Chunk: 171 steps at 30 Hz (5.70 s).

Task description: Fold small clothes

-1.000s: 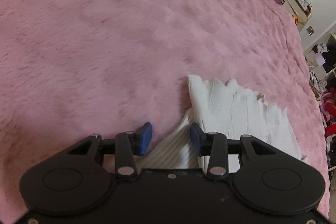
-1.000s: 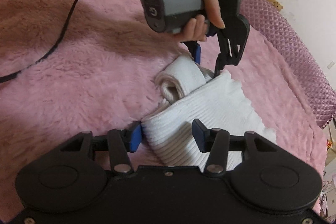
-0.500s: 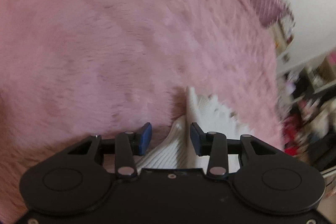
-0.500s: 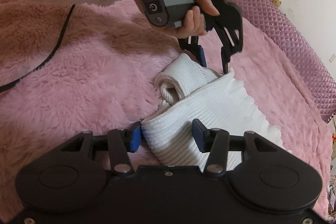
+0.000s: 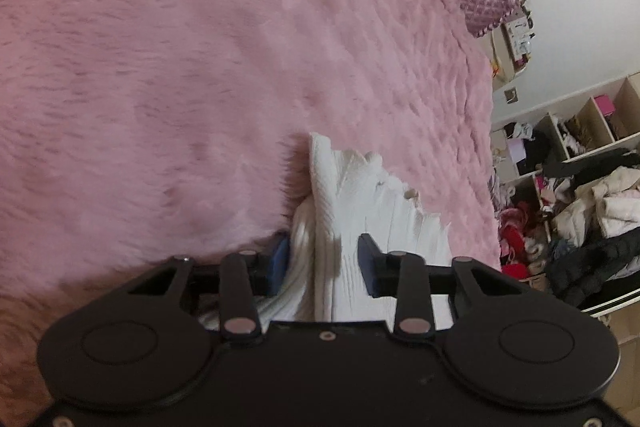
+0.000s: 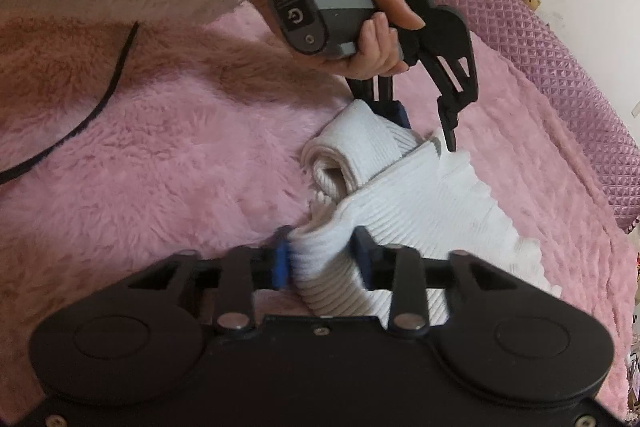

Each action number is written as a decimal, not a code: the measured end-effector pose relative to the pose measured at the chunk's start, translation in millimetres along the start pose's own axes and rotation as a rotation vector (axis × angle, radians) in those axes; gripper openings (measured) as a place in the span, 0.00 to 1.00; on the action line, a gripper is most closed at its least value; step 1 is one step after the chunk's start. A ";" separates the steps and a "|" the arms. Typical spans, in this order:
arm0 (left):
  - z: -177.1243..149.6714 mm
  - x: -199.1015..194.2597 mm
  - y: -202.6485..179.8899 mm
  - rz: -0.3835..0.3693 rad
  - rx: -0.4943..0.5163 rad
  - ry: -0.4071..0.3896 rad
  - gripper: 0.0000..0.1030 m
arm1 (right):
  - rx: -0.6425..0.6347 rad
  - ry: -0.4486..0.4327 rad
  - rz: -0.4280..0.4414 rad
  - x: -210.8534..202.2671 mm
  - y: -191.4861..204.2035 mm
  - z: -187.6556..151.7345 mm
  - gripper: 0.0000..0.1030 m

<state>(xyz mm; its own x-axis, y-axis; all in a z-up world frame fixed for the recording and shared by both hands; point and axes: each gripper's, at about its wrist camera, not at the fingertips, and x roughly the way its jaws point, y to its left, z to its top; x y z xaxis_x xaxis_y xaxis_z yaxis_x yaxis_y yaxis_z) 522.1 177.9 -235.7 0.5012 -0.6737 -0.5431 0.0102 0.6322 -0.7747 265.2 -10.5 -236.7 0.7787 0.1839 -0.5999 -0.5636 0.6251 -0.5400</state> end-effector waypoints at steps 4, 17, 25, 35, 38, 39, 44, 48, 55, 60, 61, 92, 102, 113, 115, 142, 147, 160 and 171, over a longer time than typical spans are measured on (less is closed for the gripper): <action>0.1 2.6 2.0 -0.007 -0.021 0.005 0.11 | 0.026 -0.003 0.006 -1.6 -5.7 1.7 0.20; 4.8 3.7 -57.0 -0.043 0.019 0.018 0.10 | 0.221 -0.090 -0.041 -29.7 -44.9 -1.0 0.13; 3.3 35.3 -125.5 -0.079 0.053 0.042 0.07 | 0.443 -0.119 -0.136 -62.6 -95.7 -26.9 0.13; -17.3 117.9 -193.5 -0.118 0.100 0.130 0.01 | 0.643 -0.061 -0.231 -81.1 -146.5 -87.1 0.13; -28.1 147.3 -209.8 -0.107 0.125 0.163 0.01 | 0.698 -0.034 -0.248 -82.0 -157.9 -105.6 0.13; -31.3 156.1 -212.9 -0.105 0.128 0.173 0.01 | 0.714 -0.026 -0.254 -81.4 -161.1 -110.6 0.13; -46.1 196.0 -220.9 -0.098 0.126 0.216 0.01 | 0.782 0.014 -0.266 -81.6 -172.3 -135.4 0.13; -52.3 220.9 -224.9 -0.038 0.149 0.220 0.01 | 0.875 0.046 -0.225 -69.9 -184.5 -156.2 0.13; -65.1 244.4 -227.7 0.032 0.222 0.223 0.02 | 0.915 0.071 -0.212 -59.2 -186.2 -163.1 0.13; -78.9 245.3 -252.3 0.128 0.411 0.154 0.15 | 0.930 0.056 -0.259 -67.1 -182.8 -165.6 0.48; -81.2 244.2 -258.0 0.131 0.441 0.134 0.18 | 0.931 0.044 -0.273 -71.2 -182.3 -166.1 0.53; -211.9 126.2 -216.9 0.220 0.560 0.095 0.26 | 1.225 0.046 0.025 13.1 -312.9 -201.2 0.16; -212.6 135.4 -217.1 0.223 0.536 0.119 0.27 | 1.147 0.101 -0.049 20.3 -311.2 -204.0 0.12; -211.9 139.6 -220.2 0.232 0.542 0.121 0.28 | 1.047 -0.082 -0.055 -29.2 -299.9 -190.1 0.24; -212.8 138.2 -221.2 0.233 0.548 0.116 0.28 | 0.979 -0.118 -0.020 -41.8 -290.1 -179.2 0.24; -169.3 153.9 -214.3 0.321 0.478 -0.030 0.37 | 0.896 -0.025 0.053 -13.3 -263.1 -190.8 0.26; -179.6 119.3 -217.4 0.282 0.463 -0.080 0.35 | 1.062 -0.122 0.094 -62.4 -271.3 -205.6 0.41; -230.1 96.8 -196.1 0.299 0.425 -0.046 0.36 | 1.199 -0.054 0.299 -70.8 -223.2 -230.9 0.40; -231.0 101.4 -203.8 0.291 0.413 -0.053 0.38 | 1.149 -0.060 0.212 -75.0 -246.8 -220.2 0.09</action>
<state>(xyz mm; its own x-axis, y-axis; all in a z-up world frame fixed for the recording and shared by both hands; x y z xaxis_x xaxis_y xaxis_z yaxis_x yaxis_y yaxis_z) 371.0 -107.6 -207.7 0.5770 -0.4333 -0.6923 0.1992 0.8967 -0.3952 285.2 -345.6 -188.5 0.7283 0.3828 -0.5683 -0.1265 0.8902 0.4376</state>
